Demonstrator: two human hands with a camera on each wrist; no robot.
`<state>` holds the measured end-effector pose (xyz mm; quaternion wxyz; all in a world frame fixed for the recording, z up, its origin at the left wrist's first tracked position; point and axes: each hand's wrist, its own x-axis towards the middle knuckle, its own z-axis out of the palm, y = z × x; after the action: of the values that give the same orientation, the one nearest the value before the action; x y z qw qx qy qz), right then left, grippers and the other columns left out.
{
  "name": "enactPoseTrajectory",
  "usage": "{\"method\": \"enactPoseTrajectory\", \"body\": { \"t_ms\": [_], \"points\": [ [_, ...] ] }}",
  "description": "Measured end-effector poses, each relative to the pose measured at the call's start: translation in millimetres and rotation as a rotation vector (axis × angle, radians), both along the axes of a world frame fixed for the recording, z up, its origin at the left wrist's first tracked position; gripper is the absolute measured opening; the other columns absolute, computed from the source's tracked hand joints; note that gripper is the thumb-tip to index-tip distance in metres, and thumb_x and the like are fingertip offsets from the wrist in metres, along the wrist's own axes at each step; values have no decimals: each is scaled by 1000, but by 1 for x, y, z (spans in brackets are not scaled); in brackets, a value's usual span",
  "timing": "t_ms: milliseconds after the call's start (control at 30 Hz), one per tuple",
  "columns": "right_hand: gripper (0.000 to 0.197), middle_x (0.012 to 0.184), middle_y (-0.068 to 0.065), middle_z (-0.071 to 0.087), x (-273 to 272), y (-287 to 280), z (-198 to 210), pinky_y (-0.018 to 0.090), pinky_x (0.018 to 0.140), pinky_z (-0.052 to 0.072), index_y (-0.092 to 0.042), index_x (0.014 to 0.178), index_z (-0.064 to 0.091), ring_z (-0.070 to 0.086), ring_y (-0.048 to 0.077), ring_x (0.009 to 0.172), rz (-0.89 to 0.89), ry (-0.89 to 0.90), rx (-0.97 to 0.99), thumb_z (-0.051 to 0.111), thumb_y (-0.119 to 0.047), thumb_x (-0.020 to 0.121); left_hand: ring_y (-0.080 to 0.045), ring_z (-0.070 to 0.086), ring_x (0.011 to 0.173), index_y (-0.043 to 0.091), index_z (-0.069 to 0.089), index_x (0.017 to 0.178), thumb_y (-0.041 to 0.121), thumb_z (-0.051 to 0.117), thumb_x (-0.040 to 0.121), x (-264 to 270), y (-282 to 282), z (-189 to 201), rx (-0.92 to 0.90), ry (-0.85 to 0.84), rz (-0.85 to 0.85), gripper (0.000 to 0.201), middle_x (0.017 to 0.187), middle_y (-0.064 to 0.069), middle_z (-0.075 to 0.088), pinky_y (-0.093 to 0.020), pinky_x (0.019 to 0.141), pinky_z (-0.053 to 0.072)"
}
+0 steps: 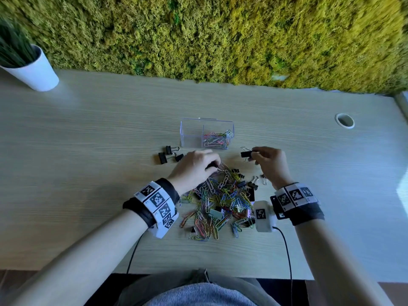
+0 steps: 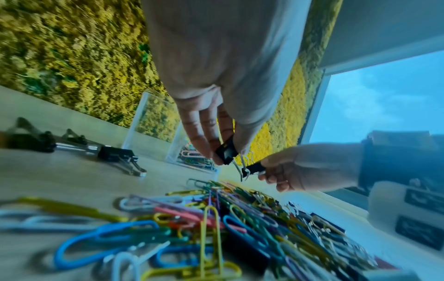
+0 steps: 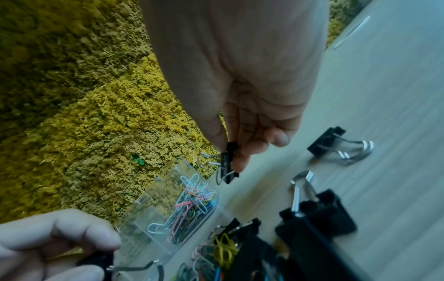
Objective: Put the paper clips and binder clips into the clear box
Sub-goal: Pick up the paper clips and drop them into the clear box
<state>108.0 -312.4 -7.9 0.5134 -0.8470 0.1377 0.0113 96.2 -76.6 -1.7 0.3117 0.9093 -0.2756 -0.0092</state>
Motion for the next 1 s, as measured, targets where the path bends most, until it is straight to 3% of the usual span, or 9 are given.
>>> {"method": "enactPoseTrajectory", "body": {
  "t_ms": [133,200,300,400,500,600,800,867,1000],
  "points": [
    [31,80,5,72,-1,-3,-6,16,47,45,-6,116,60,59,0,54,-25,37,29,61,-8,84,-15,65,74,14,66,95,17,68,83,8,11,-1,-6,-28,133,12,93,0,70,-30,66,56],
    [39,85,3,70,-3,-4,-8,23,55,48,-12,120,58,58,7,57,-33,-16,-129,65,-12,82,-17,67,79,11,66,99,15,70,82,13,19,-5,-13,-5,228,17,96,-4,71,-27,71,55],
    [31,91,3,67,-9,2,-6,28,64,47,-16,108,65,54,13,69,-21,-202,-337,64,-6,79,-17,67,82,9,65,98,9,73,78,18,31,-13,-51,53,359,22,97,-7,71,-21,72,49],
    [26,99,2,70,-16,16,-8,30,71,51,-16,99,70,55,14,83,240,-273,-444,61,0,81,-20,66,82,8,65,98,5,76,74,21,37,-16,-70,79,436,27,98,-8,70,-23,72,49],
    [37,102,1,67,-20,27,-15,38,81,48,-22,107,68,49,20,96,498,-179,-607,63,0,77,-20,66,83,8,65,98,3,76,73,23,39,-15,-84,93,448,28,98,-9,70,-27,74,54],
    [45,103,3,60,-21,31,-15,37,86,41,-27,115,64,45,24,102,593,-74,-673,68,-6,76,-15,64,75,8,65,95,1,75,72,22,41,-13,-138,114,450,26,92,-7,70,-30,71,57],
    [26,96,3,65,-19,33,-17,31,74,44,-16,101,69,53,22,89,527,-59,-591,69,-6,77,-16,64,77,10,63,96,-1,73,73,20,42,-17,-143,120,462,28,94,-6,67,-34,71,57],
    [19,90,2,65,-21,32,-15,25,67,40,-14,94,67,53,16,80,518,-57,-551,70,-7,76,-14,63,78,10,63,99,-1,73,74,19,39,-18,-152,135,466,29,95,-5,68,-28,72,54],
    [16,73,1,64,-20,26,-6,31,63,50,-11,78,64,60,18,69,455,-39,-432,74,-3,69,-11,61,82,10,62,101,0,73,75,18,32,-19,-144,138,473,31,98,-2,67,-18,71,45]
  ]
}}
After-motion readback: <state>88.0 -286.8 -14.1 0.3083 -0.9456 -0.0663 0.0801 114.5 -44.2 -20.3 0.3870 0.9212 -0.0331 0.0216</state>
